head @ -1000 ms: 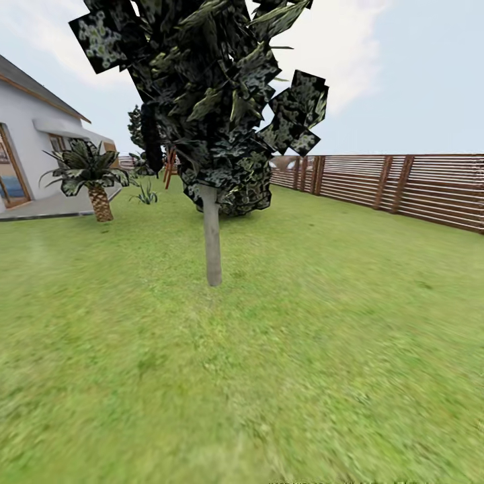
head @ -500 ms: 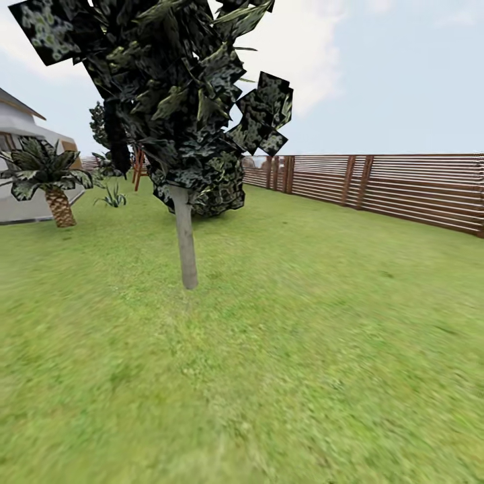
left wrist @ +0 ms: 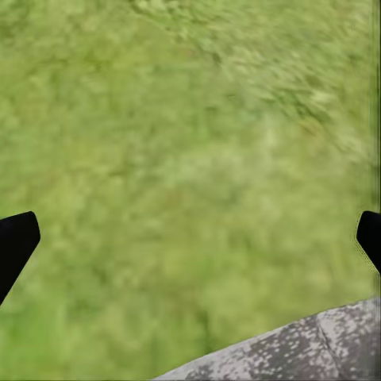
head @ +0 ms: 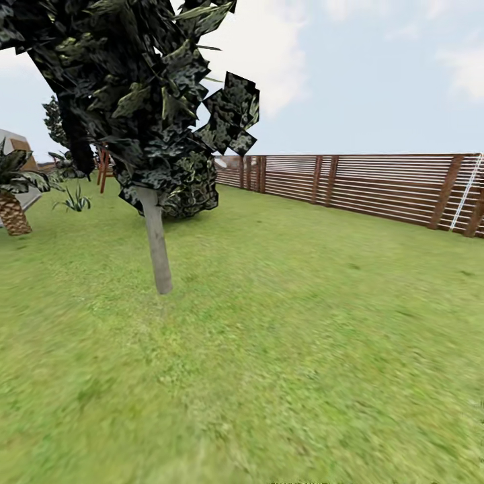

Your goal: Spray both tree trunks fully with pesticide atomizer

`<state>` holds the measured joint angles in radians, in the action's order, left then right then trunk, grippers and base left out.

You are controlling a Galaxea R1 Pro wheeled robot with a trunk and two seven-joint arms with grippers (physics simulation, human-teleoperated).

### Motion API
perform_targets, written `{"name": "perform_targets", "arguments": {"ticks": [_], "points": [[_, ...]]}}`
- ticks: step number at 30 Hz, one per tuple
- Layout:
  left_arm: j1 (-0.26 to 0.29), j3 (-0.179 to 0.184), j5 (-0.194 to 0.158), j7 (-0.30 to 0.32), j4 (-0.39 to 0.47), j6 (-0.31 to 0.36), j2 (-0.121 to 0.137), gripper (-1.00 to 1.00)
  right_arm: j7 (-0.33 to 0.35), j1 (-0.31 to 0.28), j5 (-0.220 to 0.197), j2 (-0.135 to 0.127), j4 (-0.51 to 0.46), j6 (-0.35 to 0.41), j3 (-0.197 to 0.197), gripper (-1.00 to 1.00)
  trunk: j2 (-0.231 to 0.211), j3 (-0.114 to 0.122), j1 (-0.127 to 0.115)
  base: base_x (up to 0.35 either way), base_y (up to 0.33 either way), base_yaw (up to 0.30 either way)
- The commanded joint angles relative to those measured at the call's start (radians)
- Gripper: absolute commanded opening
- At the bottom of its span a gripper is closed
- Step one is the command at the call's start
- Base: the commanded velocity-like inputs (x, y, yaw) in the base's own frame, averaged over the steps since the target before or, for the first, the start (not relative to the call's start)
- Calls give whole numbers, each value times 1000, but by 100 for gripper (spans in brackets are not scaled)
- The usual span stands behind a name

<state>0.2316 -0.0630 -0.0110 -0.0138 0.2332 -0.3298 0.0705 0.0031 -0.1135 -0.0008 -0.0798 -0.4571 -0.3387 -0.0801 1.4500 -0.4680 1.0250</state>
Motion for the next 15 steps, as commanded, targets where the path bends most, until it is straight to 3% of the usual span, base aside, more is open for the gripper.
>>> {"name": "perform_targets", "arguments": {"ticks": [1, 15], "points": [[0, 0, 0, 0, 0, 0, 0, 100, 0, 0, 0, 0, 0, 0, 0, 100, 0, 0, 0, 0, 0, -270], [0, 0, 0, 0, 0, 0, 0, 100, 0, 0, 0, 0, 0, 0, 0, 100, 0, 0, 0, 0, 0, -270]]}}
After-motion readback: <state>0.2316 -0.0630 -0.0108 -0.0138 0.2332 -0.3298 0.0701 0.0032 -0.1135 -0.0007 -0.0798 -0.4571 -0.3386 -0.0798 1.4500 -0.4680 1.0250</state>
